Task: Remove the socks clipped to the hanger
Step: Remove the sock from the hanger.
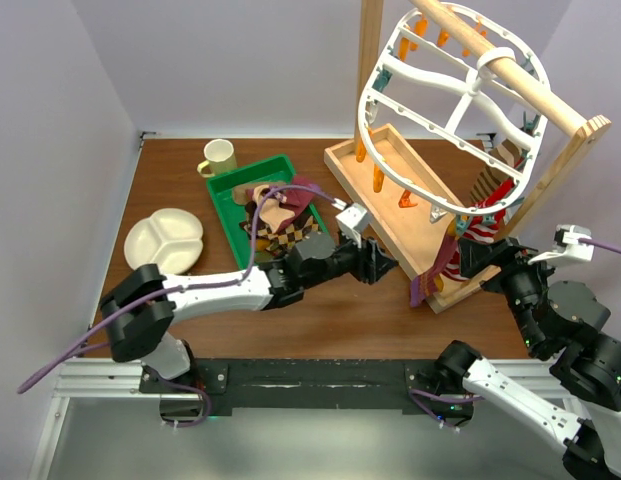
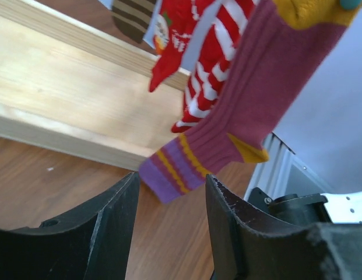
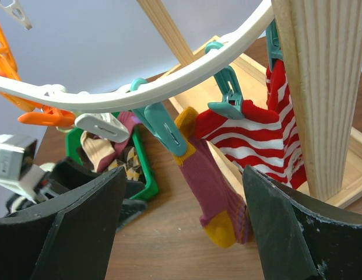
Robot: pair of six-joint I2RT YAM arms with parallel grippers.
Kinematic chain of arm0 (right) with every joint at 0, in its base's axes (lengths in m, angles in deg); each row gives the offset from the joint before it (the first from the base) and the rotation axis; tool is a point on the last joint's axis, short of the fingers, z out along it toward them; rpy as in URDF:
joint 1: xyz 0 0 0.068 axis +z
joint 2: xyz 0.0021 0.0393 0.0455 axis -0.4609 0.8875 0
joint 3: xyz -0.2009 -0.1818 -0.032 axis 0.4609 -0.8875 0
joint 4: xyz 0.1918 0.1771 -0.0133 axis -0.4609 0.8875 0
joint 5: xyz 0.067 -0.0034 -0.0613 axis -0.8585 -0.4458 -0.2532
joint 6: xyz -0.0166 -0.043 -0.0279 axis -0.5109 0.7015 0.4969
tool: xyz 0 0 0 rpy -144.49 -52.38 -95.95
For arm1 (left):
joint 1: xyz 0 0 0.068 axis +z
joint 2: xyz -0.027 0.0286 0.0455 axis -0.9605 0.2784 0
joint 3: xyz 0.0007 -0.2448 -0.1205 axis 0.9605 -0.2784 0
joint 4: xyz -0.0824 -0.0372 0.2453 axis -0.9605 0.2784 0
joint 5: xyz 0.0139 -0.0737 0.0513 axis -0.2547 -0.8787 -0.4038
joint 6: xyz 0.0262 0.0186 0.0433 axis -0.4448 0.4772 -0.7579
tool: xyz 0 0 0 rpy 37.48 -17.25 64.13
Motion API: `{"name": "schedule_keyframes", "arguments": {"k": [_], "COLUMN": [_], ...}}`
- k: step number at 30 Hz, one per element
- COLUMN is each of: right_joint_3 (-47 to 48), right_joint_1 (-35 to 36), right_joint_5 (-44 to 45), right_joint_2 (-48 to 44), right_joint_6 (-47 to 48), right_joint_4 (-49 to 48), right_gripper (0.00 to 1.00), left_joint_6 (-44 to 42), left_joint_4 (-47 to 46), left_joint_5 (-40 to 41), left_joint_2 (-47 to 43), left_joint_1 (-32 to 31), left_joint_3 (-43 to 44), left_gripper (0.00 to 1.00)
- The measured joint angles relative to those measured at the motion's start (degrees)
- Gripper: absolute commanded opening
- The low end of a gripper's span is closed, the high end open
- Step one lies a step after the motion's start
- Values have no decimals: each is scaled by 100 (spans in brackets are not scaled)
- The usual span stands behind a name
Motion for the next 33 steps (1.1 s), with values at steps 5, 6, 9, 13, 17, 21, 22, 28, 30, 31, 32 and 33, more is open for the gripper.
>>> {"name": "schedule_keyframes", "arguments": {"k": [5, 6, 9, 13, 17, 21, 22, 28, 30, 31, 32, 33], "right_joint_3": [0, 0, 0, 0, 0, 0, 0, 0, 0, 0, 0, 0], "right_joint_1": [0, 0, 0, 0, 0, 0, 0, 0, 0, 0, 0, 0], "right_joint_5": [17, 22, 28, 46, 48, 70, 85, 133, 140, 144, 144, 144], "right_joint_2": [0, 0, 0, 0, 0, 0, 0, 0, 0, 0, 0, 0], "right_joint_6": [-2, -4, -7, -4, 0, 2, 2, 2, 2, 2, 2, 4], "right_joint_4": [0, 0, -2, -4, -7, -9, -9, -15, -17, -17, -17, -17], "right_gripper": [85, 85, 85, 85, 85, 85, 85, 85, 85, 85, 85, 85], "left_joint_6": [-24, -28, -87, -138, -153, -155, -155, -160, -175, -181, -205, -225], "left_joint_4": [-238, -282, -385, -433, -476, -468, -470, -522, -531, -542, -564, -584], "left_joint_5": [-144, -166, -223, -275, -297, -295, -293, -275, -249, -223, -179, -122], "left_joint_2": [568, 691, 903, 1193, 1530, 1749, 1797, 2050, 2114, 2131, 2133, 2133], "left_joint_1": [-278, -345, -490, -614, -680, -717, -723, -767, -780, -787, -798, -807], "left_joint_3": [507, 649, 887, 1215, 1502, 1641, 1679, 1910, 1991, 2015, 2020, 2020], "left_gripper": [58, 58, 58, 58, 58, 56, 55, 29, 15, 3, 0, 0]}}
